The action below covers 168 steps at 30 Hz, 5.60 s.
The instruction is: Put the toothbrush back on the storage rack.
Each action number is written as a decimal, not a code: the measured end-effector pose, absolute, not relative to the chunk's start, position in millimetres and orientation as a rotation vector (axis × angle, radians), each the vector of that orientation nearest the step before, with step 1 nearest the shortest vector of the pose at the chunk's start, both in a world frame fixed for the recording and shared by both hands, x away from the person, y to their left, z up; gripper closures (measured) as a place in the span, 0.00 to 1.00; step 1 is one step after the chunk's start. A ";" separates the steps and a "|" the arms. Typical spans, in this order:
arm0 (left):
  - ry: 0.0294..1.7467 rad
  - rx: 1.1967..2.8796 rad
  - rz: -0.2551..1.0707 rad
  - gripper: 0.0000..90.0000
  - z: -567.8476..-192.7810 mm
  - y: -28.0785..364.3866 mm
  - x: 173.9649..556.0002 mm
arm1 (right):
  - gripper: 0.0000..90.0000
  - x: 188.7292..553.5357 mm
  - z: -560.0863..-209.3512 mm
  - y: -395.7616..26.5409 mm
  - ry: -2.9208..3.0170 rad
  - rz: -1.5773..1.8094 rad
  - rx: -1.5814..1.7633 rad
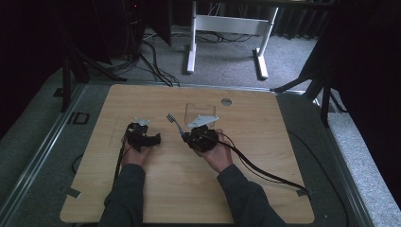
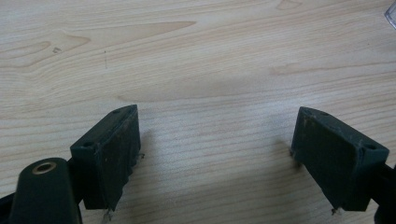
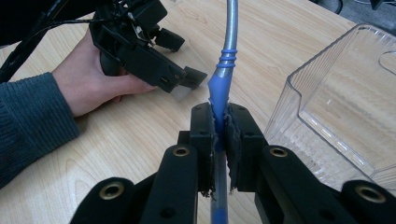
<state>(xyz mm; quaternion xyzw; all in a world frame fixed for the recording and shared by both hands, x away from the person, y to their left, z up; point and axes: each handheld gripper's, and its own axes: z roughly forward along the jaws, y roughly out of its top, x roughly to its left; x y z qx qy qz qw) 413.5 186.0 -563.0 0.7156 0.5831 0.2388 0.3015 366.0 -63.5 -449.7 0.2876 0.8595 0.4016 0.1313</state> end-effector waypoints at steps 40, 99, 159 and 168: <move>1.547 1.898 0.633 0.17 -563.0 185.9 413.5 | 0.91 372.2 -437.5 -71.0 2.403 1.267 0.890; 1.547 1.897 0.634 0.17 -563.1 185.9 413.5 | 0.91 391.6 -420.8 -84.7 2.291 1.368 0.984; 1.546 1.899 0.633 0.17 -562.9 186.0 413.5 | 0.91 411.4 -412.5 -96.2 2.175 1.396 1.031; 1.546 1.899 0.633 0.17 -563.0 186.0 413.5 | 0.91 414.4 -411.6 -97.5 2.159 1.406 1.041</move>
